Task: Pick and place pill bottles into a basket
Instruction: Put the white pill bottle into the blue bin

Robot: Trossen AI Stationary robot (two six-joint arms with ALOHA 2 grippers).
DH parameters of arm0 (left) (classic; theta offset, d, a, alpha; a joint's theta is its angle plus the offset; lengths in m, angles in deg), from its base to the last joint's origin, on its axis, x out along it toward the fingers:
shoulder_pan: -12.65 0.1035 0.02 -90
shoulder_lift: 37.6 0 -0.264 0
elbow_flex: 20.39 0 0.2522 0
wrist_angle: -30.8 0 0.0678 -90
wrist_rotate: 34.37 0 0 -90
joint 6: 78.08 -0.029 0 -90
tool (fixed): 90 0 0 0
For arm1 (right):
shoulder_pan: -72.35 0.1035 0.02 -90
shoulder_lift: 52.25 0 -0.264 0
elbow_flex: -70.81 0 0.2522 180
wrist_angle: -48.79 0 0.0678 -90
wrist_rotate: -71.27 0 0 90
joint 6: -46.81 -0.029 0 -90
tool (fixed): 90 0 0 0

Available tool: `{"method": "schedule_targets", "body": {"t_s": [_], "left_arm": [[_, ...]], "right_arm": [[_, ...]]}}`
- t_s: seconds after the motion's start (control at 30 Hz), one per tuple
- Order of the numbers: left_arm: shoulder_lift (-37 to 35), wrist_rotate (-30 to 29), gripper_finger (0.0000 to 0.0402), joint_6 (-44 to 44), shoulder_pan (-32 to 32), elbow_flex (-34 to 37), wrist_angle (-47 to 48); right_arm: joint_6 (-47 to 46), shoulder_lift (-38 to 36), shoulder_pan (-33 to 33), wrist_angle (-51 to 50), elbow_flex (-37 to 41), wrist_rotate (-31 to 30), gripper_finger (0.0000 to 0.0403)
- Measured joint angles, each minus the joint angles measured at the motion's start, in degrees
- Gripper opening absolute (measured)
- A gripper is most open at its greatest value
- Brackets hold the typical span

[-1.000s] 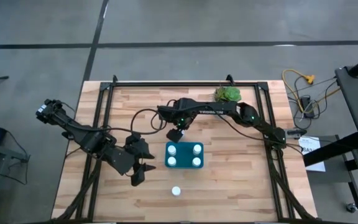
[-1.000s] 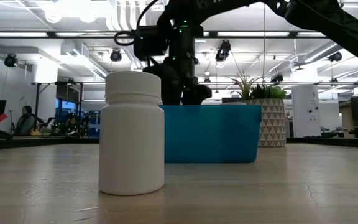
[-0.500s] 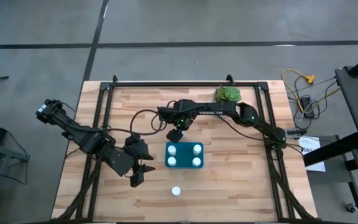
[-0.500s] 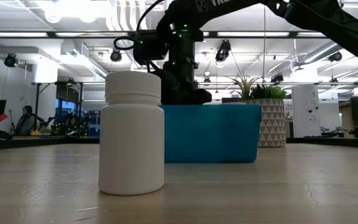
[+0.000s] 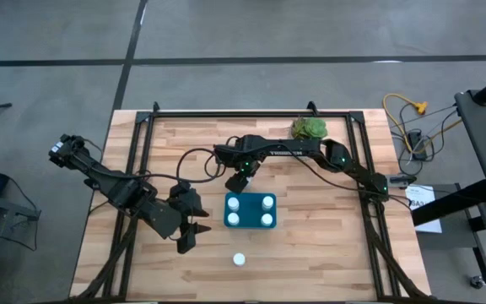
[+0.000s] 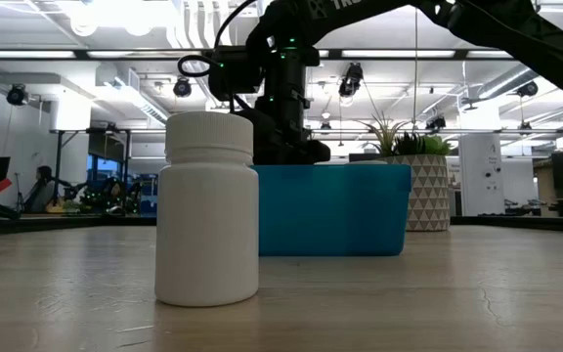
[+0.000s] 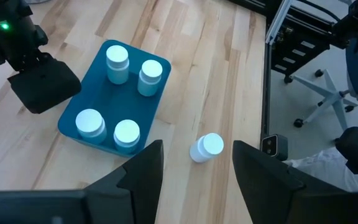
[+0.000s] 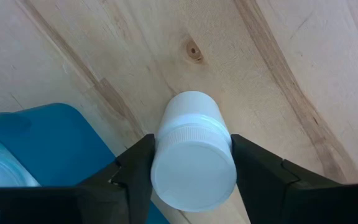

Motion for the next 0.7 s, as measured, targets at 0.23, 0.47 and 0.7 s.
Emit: {"method": "schedule_targets", "body": {"t_s": [0.23, 0.47, 0.7], "left_arm": [[0.00, 0.02, 0.0176, -0.02, 0.02, 0.04, 0.00], [-0.02, 0.00, 0.0176, -0.02, 0.02, 0.22, 0.00], [-0.04, 0.00, 0.0176, -0.02, 0.02, 0.74, -0.02]], "right_arm": [[0.11, 0.00, 0.00, -0.09, 0.00, 0.02, 0.0176], [1.20, -0.65, 0.00, -2.84, -1.71, -0.25, 0.0175], [3.03, -1.61, 0.46, -8.86, -7.73, -0.96, 0.0174]]}}
